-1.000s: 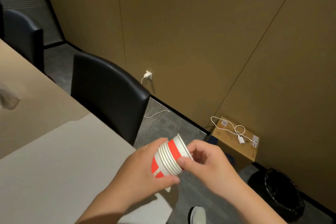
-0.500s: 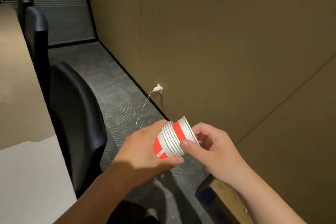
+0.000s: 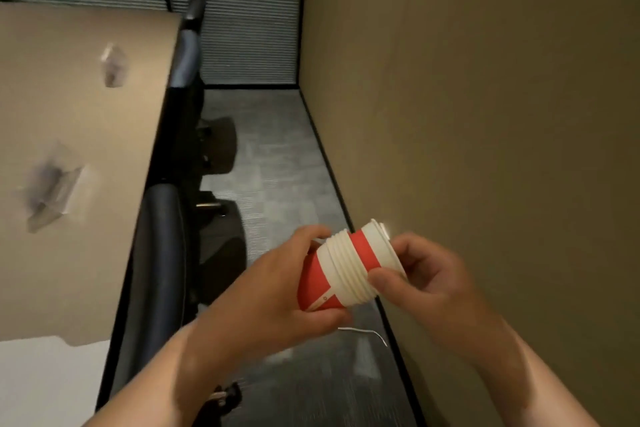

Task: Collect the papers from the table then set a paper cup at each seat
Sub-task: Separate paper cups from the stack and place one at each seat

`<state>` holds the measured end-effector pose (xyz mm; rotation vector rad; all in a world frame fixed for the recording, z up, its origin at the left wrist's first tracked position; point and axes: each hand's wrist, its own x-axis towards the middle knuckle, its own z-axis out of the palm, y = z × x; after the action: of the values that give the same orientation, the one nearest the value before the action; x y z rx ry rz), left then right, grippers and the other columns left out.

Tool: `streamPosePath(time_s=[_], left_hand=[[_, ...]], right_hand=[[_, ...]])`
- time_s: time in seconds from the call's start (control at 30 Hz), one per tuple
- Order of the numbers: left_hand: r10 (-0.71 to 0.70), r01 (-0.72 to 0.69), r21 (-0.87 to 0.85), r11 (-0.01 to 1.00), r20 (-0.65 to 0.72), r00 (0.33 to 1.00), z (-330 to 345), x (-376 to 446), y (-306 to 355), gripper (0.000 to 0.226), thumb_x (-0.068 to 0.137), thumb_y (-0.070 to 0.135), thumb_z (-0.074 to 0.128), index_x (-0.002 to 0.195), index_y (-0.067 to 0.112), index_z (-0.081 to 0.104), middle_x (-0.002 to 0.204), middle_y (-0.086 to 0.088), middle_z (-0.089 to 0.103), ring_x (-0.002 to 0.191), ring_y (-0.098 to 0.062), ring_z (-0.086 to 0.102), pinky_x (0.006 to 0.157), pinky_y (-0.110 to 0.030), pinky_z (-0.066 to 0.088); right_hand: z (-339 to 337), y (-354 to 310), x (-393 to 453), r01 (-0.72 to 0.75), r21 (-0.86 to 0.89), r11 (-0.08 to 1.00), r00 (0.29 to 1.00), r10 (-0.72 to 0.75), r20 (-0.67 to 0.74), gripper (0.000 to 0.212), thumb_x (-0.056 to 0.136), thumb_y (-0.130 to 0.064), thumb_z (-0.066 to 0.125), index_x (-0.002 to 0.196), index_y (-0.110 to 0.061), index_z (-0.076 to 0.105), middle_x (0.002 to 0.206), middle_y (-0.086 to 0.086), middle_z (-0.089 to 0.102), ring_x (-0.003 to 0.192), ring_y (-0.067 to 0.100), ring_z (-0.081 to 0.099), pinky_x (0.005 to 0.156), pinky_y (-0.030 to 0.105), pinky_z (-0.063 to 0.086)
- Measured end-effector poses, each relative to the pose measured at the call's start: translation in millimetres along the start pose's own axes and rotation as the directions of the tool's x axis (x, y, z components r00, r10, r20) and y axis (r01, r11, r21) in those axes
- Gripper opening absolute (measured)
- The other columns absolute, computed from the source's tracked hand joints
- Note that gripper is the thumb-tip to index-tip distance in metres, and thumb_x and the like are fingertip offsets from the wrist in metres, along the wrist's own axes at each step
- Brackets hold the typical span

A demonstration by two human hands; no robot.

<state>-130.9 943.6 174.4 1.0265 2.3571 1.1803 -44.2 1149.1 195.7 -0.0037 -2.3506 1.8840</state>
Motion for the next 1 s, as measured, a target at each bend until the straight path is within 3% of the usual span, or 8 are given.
streamPosePath(time_s=[0.13, 0.3, 0.5, 0.67, 0.77, 0.83, 0.9, 1.0], left_hand=[[-0.073, 0.082, 0.037, 0.996, -0.19, 0.979, -40.5, 42.5, -37.5, 0.078, 0.064, 0.061, 0.081, 0.131, 0.052, 0.042, 0.114, 0.027, 0.06, 0.102, 0.004, 0.064, 0.08, -0.024, 0.06], [-0.156, 0.23, 0.1, 0.968, -0.477, 0.865, -91.4, 86.8, -88.4, 0.081, 0.067, 0.068, 0.075, 0.139, 0.052, 0.041, 0.123, 0.023, 0.061, 0.11, 0.001, 0.062, 0.089, -0.031, 0.055], [-0.374, 0.469, -0.082, 0.879, -0.728, 0.574, -147.1, 83.3, -136.9, 0.081, 0.068, 0.062, 0.08, 0.14, 0.05, 0.044, 0.128, 0.023, 0.063, 0.113, 0.001, 0.063, 0.094, -0.033, 0.054], [-0.526, 0.568, -0.313, 0.761, -0.81, 0.259, -169.7, 53.9, -188.3, 0.075, 0.067, 0.056, 0.082, 0.134, 0.054, 0.048, 0.12, 0.029, 0.065, 0.104, 0.004, 0.065, 0.086, -0.022, 0.053], [-0.61, 0.555, -0.48, 0.679, -0.79, 0.063, -174.6, 28.5, -232.6, 0.07, 0.061, 0.06, 0.081, 0.125, 0.056, 0.051, 0.112, 0.028, 0.066, 0.097, 0.003, 0.066, 0.08, -0.021, 0.055], [-0.67, 0.533, -0.587, 0.61, -0.741, -0.049, -173.4, 10.5, -255.5, 0.068, 0.058, 0.062, 0.082, 0.118, 0.053, 0.052, 0.107, 0.022, 0.067, 0.093, 0.003, 0.066, 0.077, -0.026, 0.058], [-0.705, 0.481, -0.673, 0.563, -0.694, -0.146, -173.9, -6.4, -270.9, 0.065, 0.057, 0.063, 0.083, 0.113, 0.057, 0.051, 0.107, 0.023, 0.066, 0.094, 0.003, 0.065, 0.074, -0.028, 0.058], [-0.733, 0.404, -0.752, 0.521, -0.637, -0.24, -172.1, -18.2, -269.4, 0.065, 0.056, 0.062, 0.082, 0.113, 0.058, 0.052, 0.109, 0.028, 0.064, 0.097, 0.0, 0.066, 0.073, -0.027, 0.058]], right_hand=[[1.3, 24.8, 110.2, 0.028, 0.049, 0.998, 0.983, -0.036, 0.179, 0.016, 0.074, -0.029, 0.077, 0.087, -0.022, 0.07, 0.08, 0.001, 0.073, 0.071, 0.008, 0.067, 0.065, 0.021, 0.053], [29.7, 46.3, 263.6, 0.127, 0.079, 0.989, 0.888, -0.149, 0.435, 0.008, 0.074, -0.022, 0.078, 0.078, -0.022, 0.071, 0.072, -0.004, 0.071, 0.065, 0.004, 0.065, 0.06, 0.015, 0.05], [120.5, 22.8, 404.2, 0.281, 0.132, 0.95, 0.609, -0.283, 0.741, 0.01, 0.081, -0.034, 0.069, 0.084, -0.024, 0.071, 0.08, 0.001, 0.07, 0.075, 0.017, 0.068, 0.066, 0.033, 0.058], [221.3, 20.2, 487.1, 0.362, 0.177, 0.915, 0.502, -0.352, 0.79, 0.006, 0.089, -0.028, 0.065, 0.088, -0.027, 0.071, 0.083, -0.011, 0.071, 0.078, 0.004, 0.065, 0.072, 0.017, 0.05], [295.8, 33.3, 521.6, 0.589, 0.167, 0.791, 0.342, -0.43, 0.836, 0.01, 0.089, -0.023, 0.068, 0.086, -0.031, 0.071, 0.087, -0.013, 0.069, 0.09, 0.009, 0.062, 0.083, 0.023, 0.048], [341.1, 48.6, 534.2, 0.736, 0.155, 0.66, 0.203, -0.433, 0.878, 0.005, 0.089, -0.021, 0.07, 0.09, -0.024, 0.073, 0.092, -0.009, 0.069, 0.096, 0.016, 0.059, 0.089, 0.036, 0.047], [384.1, 66.5, 537.7, 0.816, 0.166, 0.554, 0.058, -0.364, 0.929, 0.011, 0.089, -0.026, 0.068, 0.097, -0.021, 0.075, 0.101, -0.003, 0.068, 0.104, 0.022, 0.055, 0.091, 0.043, 0.045], [425.3, 85.7, 529.0, 0.89, 0.276, 0.362, -0.149, -0.341, 0.928, 0.019, 0.09, -0.033, 0.064, 0.103, -0.025, 0.075, 0.107, -0.002, 0.066, 0.112, 0.026, 0.053, 0.091, 0.04, 0.041]])
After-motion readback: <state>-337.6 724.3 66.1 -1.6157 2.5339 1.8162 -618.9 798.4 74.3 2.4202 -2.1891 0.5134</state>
